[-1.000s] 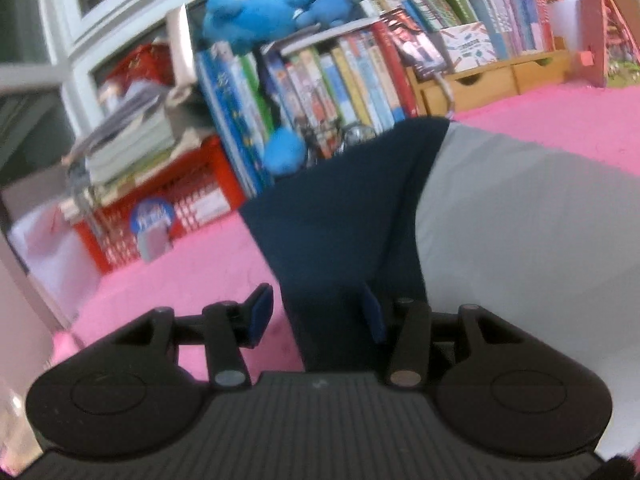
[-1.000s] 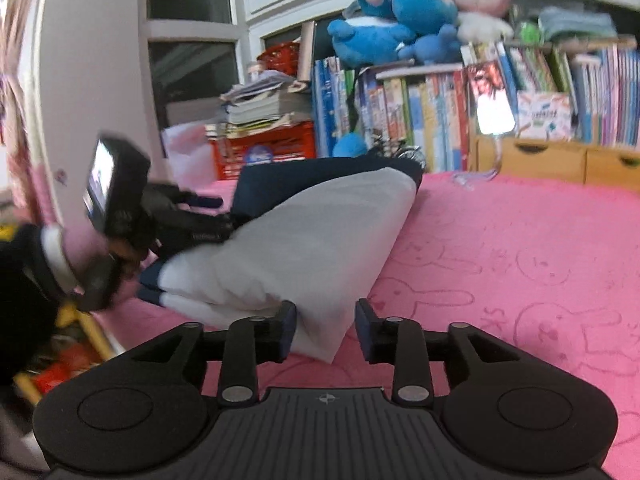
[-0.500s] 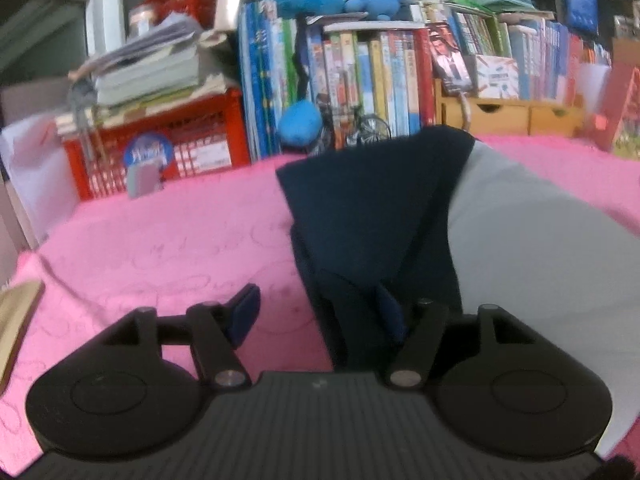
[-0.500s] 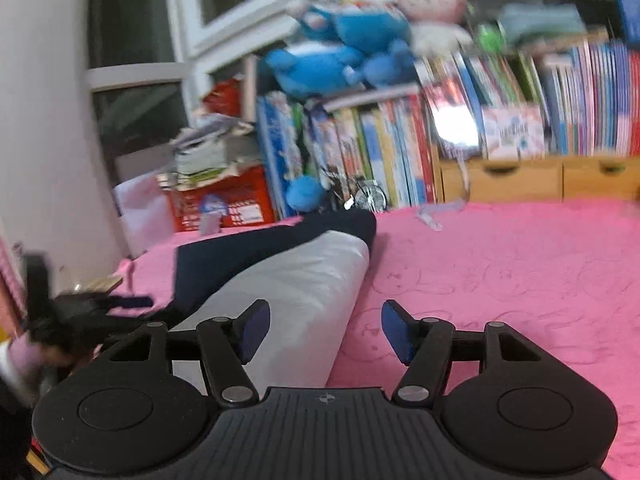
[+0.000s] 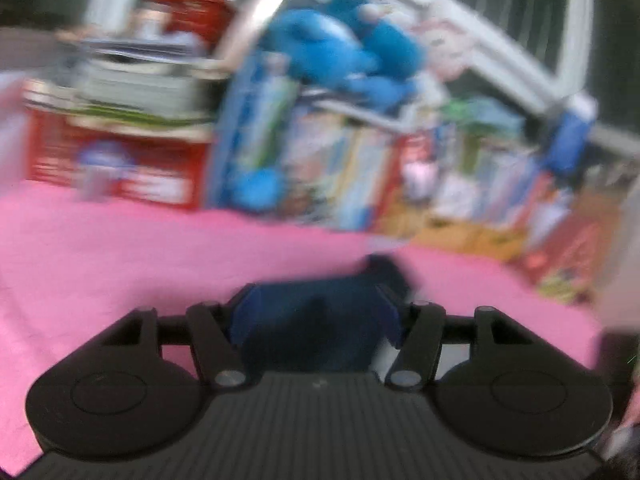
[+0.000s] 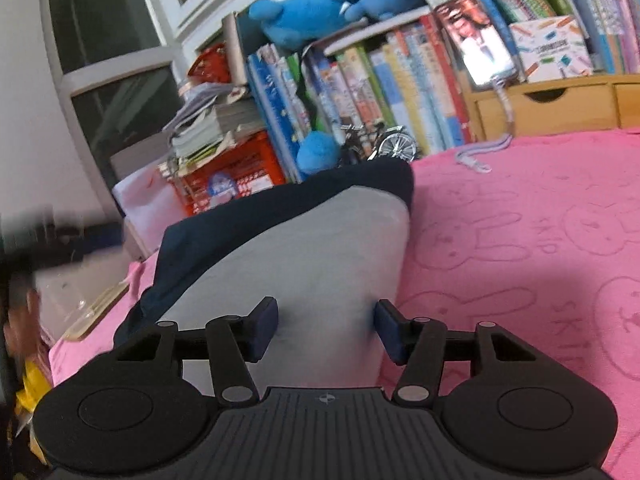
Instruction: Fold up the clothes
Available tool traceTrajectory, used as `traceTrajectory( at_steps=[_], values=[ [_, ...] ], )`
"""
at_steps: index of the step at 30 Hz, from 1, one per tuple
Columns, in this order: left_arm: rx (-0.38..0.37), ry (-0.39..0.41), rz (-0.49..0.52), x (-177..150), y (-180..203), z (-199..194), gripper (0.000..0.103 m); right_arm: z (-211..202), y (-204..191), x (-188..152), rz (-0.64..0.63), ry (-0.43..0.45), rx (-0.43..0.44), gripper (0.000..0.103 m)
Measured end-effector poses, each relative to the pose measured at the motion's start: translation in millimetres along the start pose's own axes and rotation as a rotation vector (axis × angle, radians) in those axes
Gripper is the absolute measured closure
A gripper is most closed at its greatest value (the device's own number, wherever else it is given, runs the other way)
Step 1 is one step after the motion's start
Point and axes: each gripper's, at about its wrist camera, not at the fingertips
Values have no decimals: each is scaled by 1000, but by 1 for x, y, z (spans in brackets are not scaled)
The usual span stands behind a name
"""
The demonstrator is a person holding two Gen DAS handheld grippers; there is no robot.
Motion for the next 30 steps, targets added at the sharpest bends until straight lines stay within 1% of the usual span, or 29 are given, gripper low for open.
traceTrajectory(
  at_steps=[1,2,4,7,9,10,12,16,18,19,20,23,24,26,27,30],
  values=[
    [-55,-31,-31,8,5,16,41,1,1,1,12,-1,10,48],
    [-80,-70,-58,13,10,35,40,1,3,1,32,-2,19,48],
    [-80,-161,-103,16,20,79,40,3,9,1,74,-7,32,47],
    [-47,-285,-168,12,30,140,39,6,15,1,106,-16,50,46],
    [-26,-350,-191,16,44,175,29,6,19,0,129,-21,64,45],
    [-15,-379,-201,16,49,188,28,6,22,0,146,-23,70,45],
    [4,-420,-214,13,51,203,28,7,25,-1,163,-24,74,45],
    [46,-425,-226,12,45,213,29,7,23,-1,157,-27,74,43],
    [35,-438,-207,11,43,217,33,7,23,-1,156,-28,74,43],
    [28,-444,-195,10,45,219,40,7,23,-1,154,-30,74,42],
    [22,-442,-176,9,47,219,54,7,23,-1,153,-31,74,42],
    [6,-421,-102,7,56,220,68,8,22,0,152,-36,71,41],
    [-4,-409,-97,8,57,220,78,8,22,-1,154,-39,70,41],
    [-40,-383,-155,12,49,222,90,9,23,-1,157,-44,69,41],
    [-52,-370,-175,15,46,224,93,10,23,-1,158,-46,70,41],
    [-67,-333,-202,21,40,232,97,10,23,-2,164,-51,75,41]
  ],
)
Point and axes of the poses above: each gripper's, at about its wrist camera, not at the fingertips, and z roughly the way its jaws point, y to its right, x to its top, and after that the axes turned 8 degrees about y, right-handed
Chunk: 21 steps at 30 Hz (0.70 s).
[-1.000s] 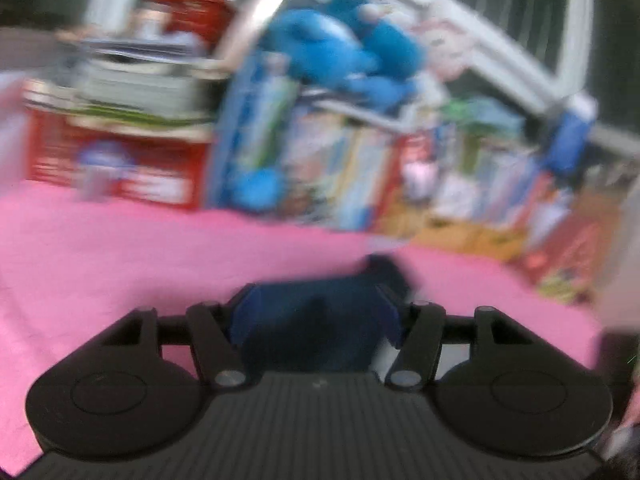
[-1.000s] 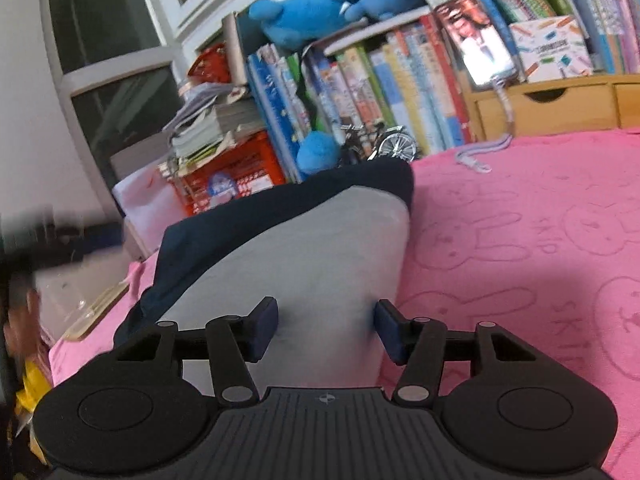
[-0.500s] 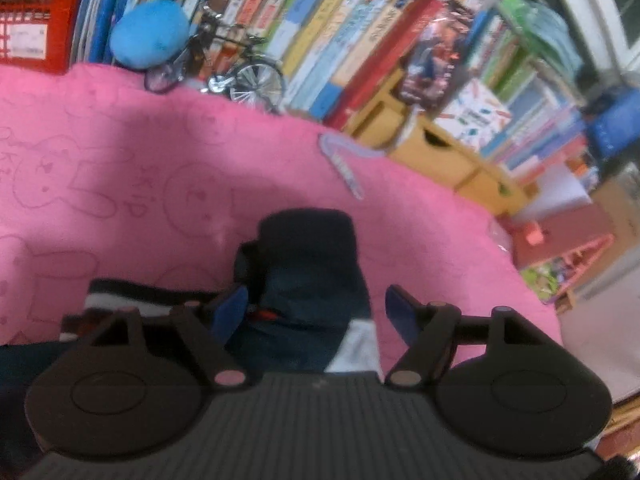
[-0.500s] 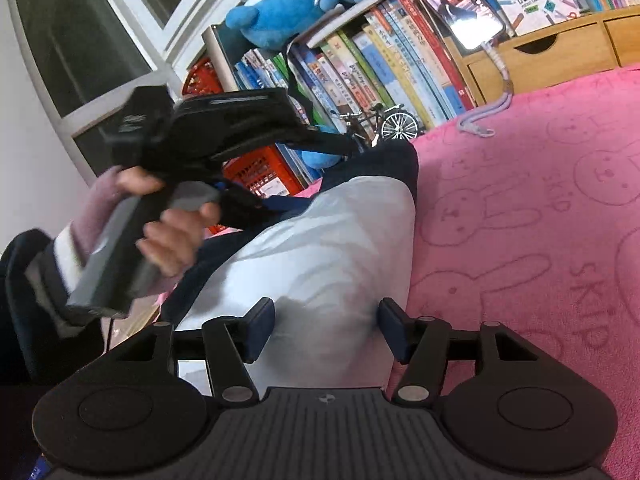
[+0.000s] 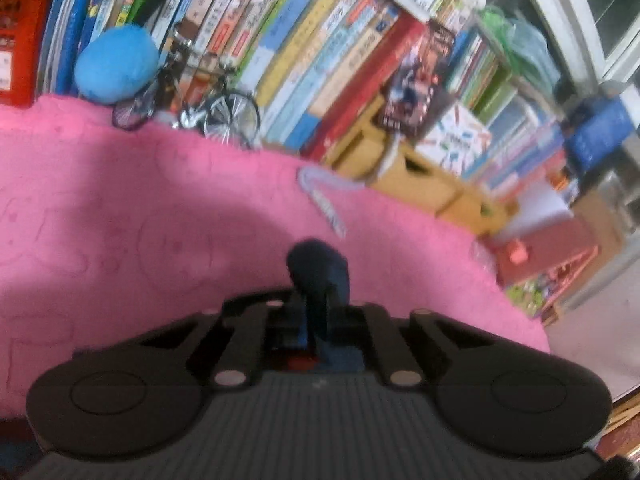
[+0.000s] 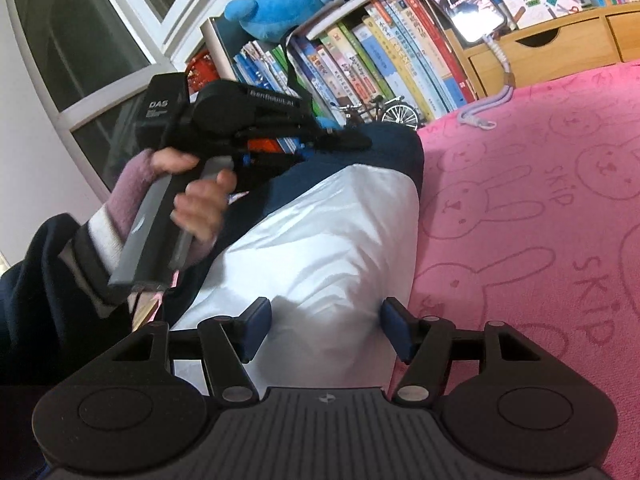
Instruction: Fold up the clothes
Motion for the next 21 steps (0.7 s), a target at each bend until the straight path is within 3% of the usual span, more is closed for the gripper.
traceTrajectory(
  at_steps=[4,6,8,10,13,17,21],
  values=[
    [17,45,-42,10,-4,2,97,-1,4,0,26,0,19,39],
    [77,114,-72,16,-6,-6,92,-1,5,0,34,0,31,38],
    [191,244,-46,20,-4,-25,91,-2,5,0,36,-3,37,36],
    [240,308,-23,21,-3,-49,86,-2,6,0,40,-3,40,36],
    [280,339,134,3,9,-86,80,-2,7,1,49,-1,45,35],
    [332,327,435,-60,29,-130,62,-4,8,2,60,5,49,34],
    [368,272,491,-121,21,-158,55,-5,10,3,77,19,49,34]
  ],
)
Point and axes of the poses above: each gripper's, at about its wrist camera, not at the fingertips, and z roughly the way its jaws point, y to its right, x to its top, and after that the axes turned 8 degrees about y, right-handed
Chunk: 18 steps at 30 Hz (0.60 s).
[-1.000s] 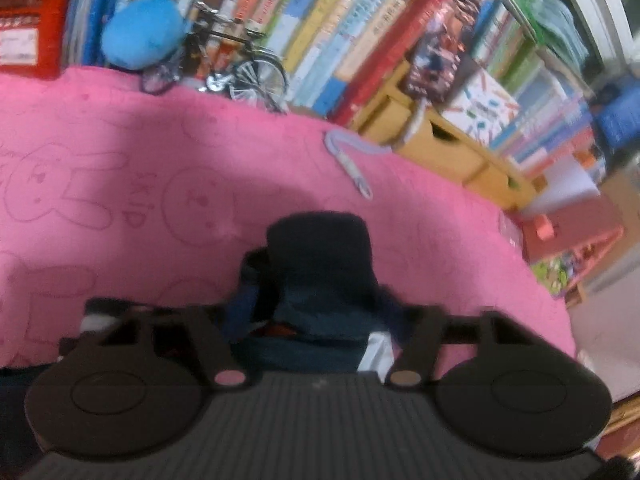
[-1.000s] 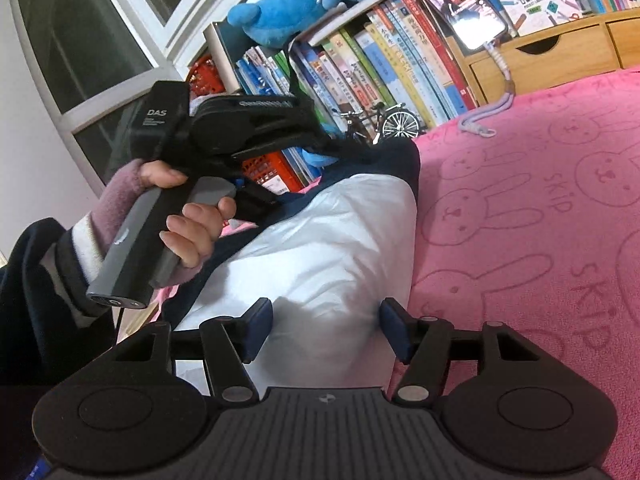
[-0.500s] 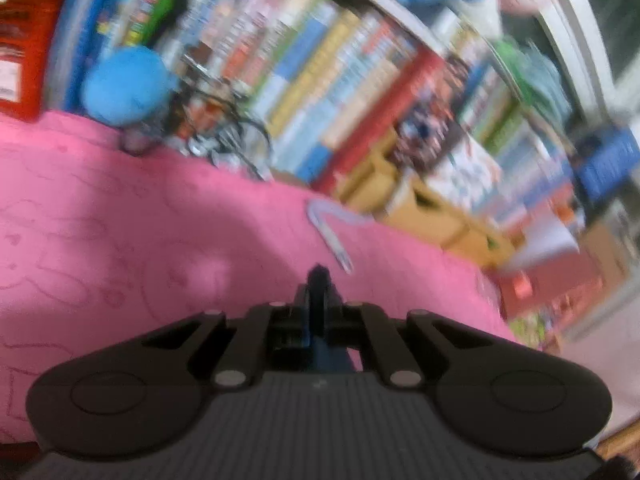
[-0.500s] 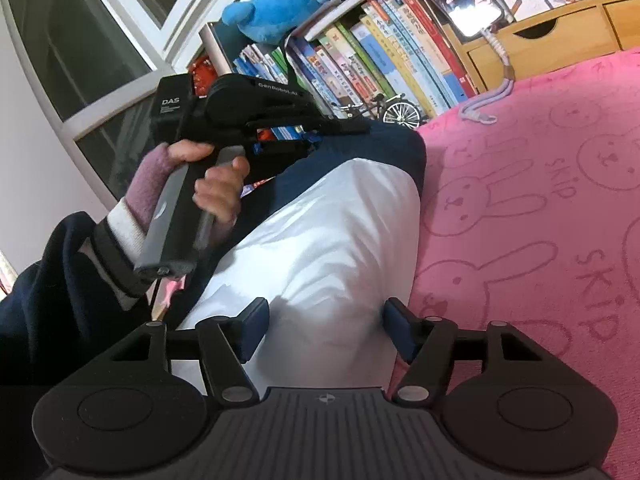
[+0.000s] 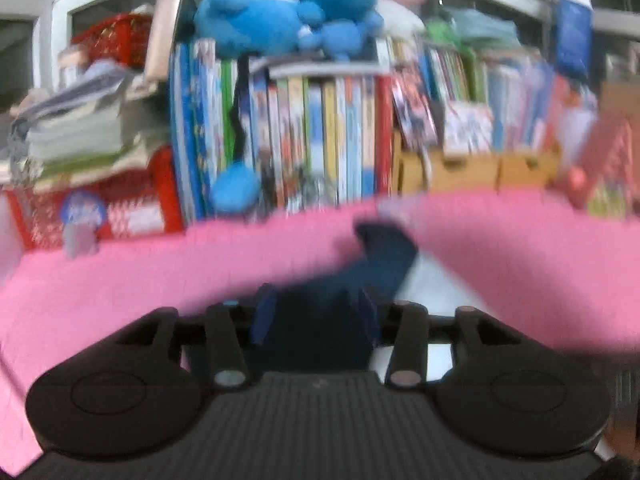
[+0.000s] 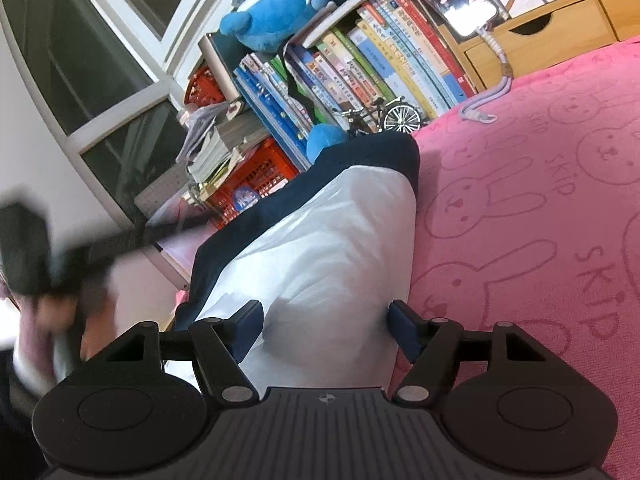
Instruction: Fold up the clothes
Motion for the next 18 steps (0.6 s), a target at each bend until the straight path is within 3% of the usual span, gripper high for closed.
traceTrajectory(
  at_steps=[3,6,10,12,18],
  values=[
    [86,-41,-45,-27,-14,-13,55,-1,1,0,11,8,-3,33],
    [123,-65,-232,-42,-47,-21,50,-3,3,1,28,24,-12,30],
    [-13,-87,-622,-52,-98,-16,40,-5,10,3,76,45,-29,26],
    [-67,-116,-762,-58,-114,-5,37,-6,13,4,92,53,-28,26],
    [-94,-178,-789,-61,-121,22,36,-3,11,3,74,44,-37,25]
  ],
)
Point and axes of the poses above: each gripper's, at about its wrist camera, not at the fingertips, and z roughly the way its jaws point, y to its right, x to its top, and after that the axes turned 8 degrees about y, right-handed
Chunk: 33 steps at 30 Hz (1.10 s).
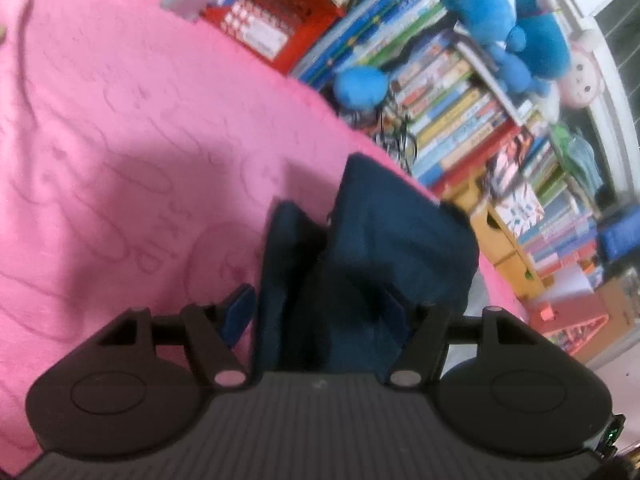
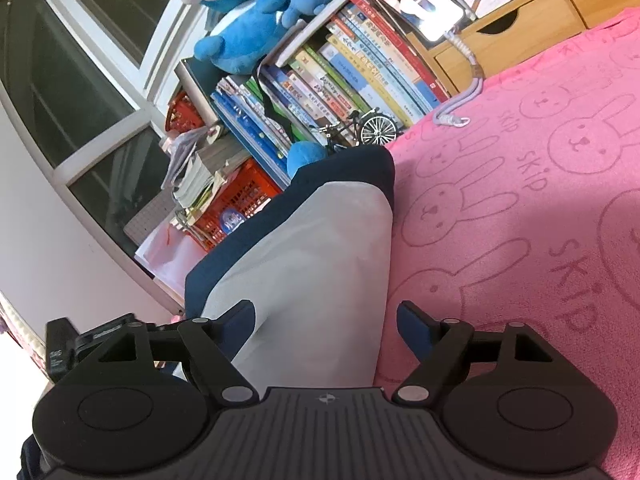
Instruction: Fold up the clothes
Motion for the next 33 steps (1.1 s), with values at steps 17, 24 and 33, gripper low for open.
traceTrajectory(
  at_steps=[17,24,33],
  values=[
    [-104,-31,208,0,26,0,75,31,-8,30,-1,-98,-60,61],
    [-221,-63,260,20,76,45,76,19,-1,72,-2,-25,-98,63],
    [-15,25,443,-3,88,73,62,5,27,104,-172,31,-301,49]
  ],
)
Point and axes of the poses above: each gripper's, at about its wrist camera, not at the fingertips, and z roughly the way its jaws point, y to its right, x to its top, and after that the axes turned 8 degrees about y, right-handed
